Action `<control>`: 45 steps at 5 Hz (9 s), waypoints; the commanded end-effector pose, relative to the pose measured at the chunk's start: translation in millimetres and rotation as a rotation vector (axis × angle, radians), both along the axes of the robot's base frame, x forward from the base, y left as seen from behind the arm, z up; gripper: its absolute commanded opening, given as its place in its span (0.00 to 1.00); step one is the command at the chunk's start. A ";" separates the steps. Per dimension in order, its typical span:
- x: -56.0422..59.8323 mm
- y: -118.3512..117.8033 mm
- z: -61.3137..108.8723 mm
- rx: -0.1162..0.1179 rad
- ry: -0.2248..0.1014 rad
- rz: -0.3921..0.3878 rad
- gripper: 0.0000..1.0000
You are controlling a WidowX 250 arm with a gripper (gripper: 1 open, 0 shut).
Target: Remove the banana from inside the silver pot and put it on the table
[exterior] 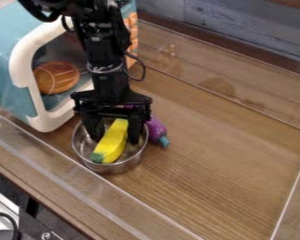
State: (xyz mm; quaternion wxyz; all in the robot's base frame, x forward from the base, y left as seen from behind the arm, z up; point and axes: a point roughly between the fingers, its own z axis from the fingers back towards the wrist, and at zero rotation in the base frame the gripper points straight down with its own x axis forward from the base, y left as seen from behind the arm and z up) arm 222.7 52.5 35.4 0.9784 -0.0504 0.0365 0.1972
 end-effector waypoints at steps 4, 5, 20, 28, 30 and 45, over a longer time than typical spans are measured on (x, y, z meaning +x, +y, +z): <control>3.7 -3.9 -4.5 0.021 -0.009 -0.006 1.00; 3.9 -4.8 -5.7 0.023 -0.006 -0.004 0.00; 24.0 -31.3 67.6 -0.076 -0.026 0.030 0.00; 53.4 -60.1 72.2 -0.113 -0.054 0.067 0.00; 59.1 -68.1 71.2 -0.122 -0.063 0.068 0.00; 43.4 -119.7 59.5 -0.175 -0.092 -0.063 0.00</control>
